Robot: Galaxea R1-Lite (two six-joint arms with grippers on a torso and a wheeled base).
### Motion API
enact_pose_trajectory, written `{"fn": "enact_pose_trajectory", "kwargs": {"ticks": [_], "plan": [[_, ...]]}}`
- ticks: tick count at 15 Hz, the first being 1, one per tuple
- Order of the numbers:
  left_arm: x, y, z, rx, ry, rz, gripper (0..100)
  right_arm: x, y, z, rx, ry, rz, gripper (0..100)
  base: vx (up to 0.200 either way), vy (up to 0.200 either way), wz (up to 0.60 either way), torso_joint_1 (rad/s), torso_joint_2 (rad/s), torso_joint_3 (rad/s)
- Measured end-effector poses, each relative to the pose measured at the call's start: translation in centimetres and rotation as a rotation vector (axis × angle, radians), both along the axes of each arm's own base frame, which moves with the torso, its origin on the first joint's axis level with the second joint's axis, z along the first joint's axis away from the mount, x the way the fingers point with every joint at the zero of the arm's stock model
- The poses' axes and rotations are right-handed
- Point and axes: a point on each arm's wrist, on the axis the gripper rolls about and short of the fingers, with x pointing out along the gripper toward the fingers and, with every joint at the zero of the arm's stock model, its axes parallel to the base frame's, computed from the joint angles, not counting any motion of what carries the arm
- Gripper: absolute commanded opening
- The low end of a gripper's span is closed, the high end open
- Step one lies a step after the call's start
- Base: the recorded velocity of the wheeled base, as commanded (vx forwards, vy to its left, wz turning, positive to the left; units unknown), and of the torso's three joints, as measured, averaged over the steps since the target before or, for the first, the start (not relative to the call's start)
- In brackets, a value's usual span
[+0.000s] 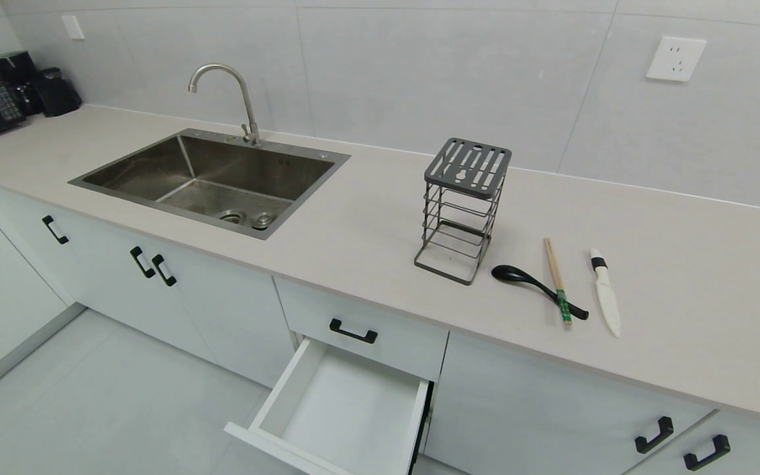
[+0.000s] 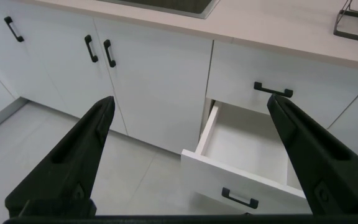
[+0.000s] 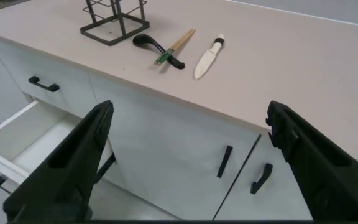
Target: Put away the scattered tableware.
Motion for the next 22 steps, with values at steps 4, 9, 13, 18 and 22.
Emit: {"fn": "enact_pose_trajectory", "kwargs": {"ticks": [4,9,13,18,22], "plan": [[0.0,0.0,0.0,0.001,0.0,-0.002,100,-0.1,0.3,1.3,-0.02,-0.095,0.141,100,0.0,0.0,0.0,0.0,0.0,0.0],[0.0,0.0,0.0,0.001,0.0,-0.003,100,1.6,0.5,5.7,-0.008,0.104,0.331,100,0.0,0.0,0.0,0.0,0.0,0.0],[0.0,0.0,0.0,0.001,0.0,-0.002,100,6.7,1.3,9.7,-0.004,0.294,0.426,100,0.0,0.0,0.0,0.0,0.0,0.0],[0.0,0.0,0.0,0.001,0.0,-0.003,100,14.3,2.9,10.0,-0.007,0.433,0.467,100,0.0,0.0,0.0,0.0,0.0,0.0],[0.0,0.0,0.0,0.001,0.0,-0.003,100,18.2,3.7,8.0,-0.008,0.55,0.466,100,0.0,0.0,0.0,0.0,0.0,0.0]]}}
